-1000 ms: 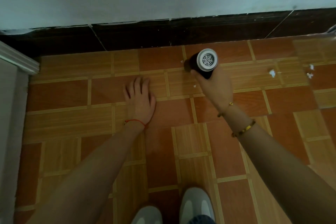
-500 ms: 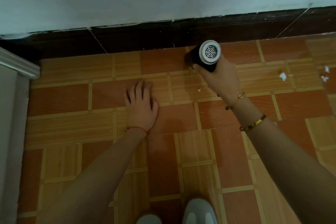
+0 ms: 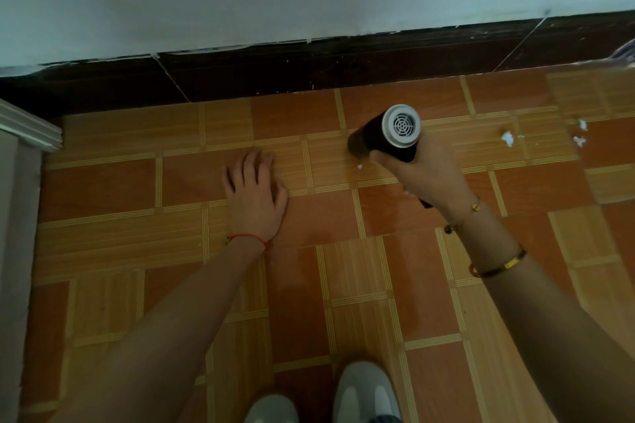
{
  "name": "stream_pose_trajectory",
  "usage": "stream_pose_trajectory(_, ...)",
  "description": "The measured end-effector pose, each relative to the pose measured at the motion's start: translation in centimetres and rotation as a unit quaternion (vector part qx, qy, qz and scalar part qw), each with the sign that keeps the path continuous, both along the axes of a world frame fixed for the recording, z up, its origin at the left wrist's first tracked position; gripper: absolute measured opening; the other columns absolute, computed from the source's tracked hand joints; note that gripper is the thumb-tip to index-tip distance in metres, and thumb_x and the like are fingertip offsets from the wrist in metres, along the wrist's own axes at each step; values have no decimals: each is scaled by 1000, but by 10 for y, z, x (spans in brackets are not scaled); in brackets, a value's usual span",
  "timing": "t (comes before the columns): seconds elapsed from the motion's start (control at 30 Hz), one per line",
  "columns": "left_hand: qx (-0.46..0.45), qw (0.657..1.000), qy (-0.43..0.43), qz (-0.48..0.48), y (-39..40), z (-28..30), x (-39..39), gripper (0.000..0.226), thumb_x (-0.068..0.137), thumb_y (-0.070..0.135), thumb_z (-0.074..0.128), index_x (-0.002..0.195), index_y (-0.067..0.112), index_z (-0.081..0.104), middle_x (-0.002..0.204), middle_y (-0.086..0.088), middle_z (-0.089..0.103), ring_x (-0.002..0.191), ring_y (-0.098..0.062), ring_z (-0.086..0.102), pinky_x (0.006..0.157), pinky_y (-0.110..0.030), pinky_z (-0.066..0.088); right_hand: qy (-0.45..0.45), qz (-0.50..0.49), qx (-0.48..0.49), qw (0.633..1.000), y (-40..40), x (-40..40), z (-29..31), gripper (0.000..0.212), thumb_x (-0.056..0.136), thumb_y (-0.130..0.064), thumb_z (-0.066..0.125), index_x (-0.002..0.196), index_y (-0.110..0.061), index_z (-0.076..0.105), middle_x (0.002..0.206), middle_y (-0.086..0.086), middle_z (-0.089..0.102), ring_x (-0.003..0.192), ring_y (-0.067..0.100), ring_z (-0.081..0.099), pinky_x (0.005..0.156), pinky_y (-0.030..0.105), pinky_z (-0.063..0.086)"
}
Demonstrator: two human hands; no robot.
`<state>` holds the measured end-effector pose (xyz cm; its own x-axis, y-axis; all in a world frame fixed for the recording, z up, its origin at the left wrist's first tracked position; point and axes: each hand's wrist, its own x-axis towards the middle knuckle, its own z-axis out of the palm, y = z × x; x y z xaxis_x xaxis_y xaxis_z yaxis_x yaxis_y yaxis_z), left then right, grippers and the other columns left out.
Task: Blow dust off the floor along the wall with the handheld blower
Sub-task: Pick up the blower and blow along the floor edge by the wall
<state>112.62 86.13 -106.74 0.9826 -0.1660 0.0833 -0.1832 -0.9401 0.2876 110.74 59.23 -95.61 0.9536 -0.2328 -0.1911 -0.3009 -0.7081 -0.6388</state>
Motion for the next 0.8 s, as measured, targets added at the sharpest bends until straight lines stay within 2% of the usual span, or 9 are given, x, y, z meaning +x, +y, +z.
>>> stream_pose_trajectory(0.07, 5, 1000, -2, 0, -1, 0, 0, 50, 95, 33, 45, 141, 14, 45, 148, -13, 41, 139, -34, 32, 116, -61, 20, 11, -1, -1, 1000, 0, -9, -1, 50, 80, -50, 70, 118, -21, 55, 76, -16, 58, 70, 12, 62, 61, 27, 50)
stream_pose_trajectory(0.17, 18, 1000, 2, -4, -2, -1, 0, 51, 95, 33, 44, 141, 12, 45, 147, -16, 43, 137, -36, 33, 116, -63, 20, -20, -36, -14, 999, -3, -19, -3, 56, 80, -53, 69, 123, -20, 55, 93, -5, 68, 86, 18, 66, 68, 33, 53)
stream_pose_trajectory(0.23, 22, 1000, 8, -5, -2, -1, 0, 52, 95, 34, 41, 141, 11, 45, 147, -17, 43, 137, -37, 34, 116, -63, 19, -20, -32, -15, 999, -5, -25, -1, 56, 80, -52, 69, 124, -19, 56, 96, -3, 68, 88, 16, 65, 69, 30, 51)
stream_pose_trajectory(0.4, 30, 999, 22, -7, -3, 3, 0, 54, 95, 35, 34, 142, 9, 43, 147, -18, 42, 138, -38, 34, 117, -63, 18, 32, 24, 20, 999, 1, -34, 7, 45, 83, -48, 69, 117, -22, 55, 76, -13, 60, 63, 5, 56, 61, 27, 48)
stream_pose_trajectory(0.47, 30, 999, 34, -8, -3, 4, 0, 54, 96, 34, 33, 143, 9, 42, 149, -18, 40, 140, -38, 32, 117, -63, 18, 12, 2, 4, 1000, 4, -36, 5, 48, 83, -48, 69, 121, -21, 55, 87, -6, 67, 71, 9, 60, 65, 29, 50)
stream_pose_trajectory(0.53, 30, 999, 39, -10, -3, 5, -1, 53, 97, 33, 33, 144, 9, 41, 151, -18, 38, 141, -37, 30, 117, -64, 18, -9, -29, -32, 999, 5, -39, 5, 55, 82, -51, 68, 125, -20, 54, 102, 0, 70, 90, 18, 65, 74, 36, 54)
stream_pose_trajectory(0.6, 23, 999, 42, -14, -3, 4, -3, 52, 99, 30, 36, 145, 9, 39, 152, -18, 36, 143, -36, 28, 117, -64, 17, -11, -35, -48, 998, 5, -41, 4, 61, 79, -57, 66, 126, -20, 54, 105, -1, 70, 96, 20, 66, 77, 40, 55)
stream_pose_trajectory(0.7, 20, 998, 50, -23, -1, 4, -4, 54, 100, 30, 34, 149, 9, 34, 156, -17, 32, 147, -36, 23, 118, -63, 14, 19, 2, -7, 1000, 11, -42, 7, 56, 80, -54, 67, 123, -22, 54, 89, -12, 65, 81, 13, 64, 70, 33, 55)
stream_pose_trajectory(0.8, 25, 997, 70, -32, 2, 3, -6, 58, 100, 33, 25, 154, 12, 24, 161, -15, 22, 151, -33, 14, 121, -60, 8, 47, 23, 50, 997, 23, -44, 6, 51, 82, -44, 71, 124, -22, 53, 77, -18, 56, 64, 1, 53, 60, 24, 48)
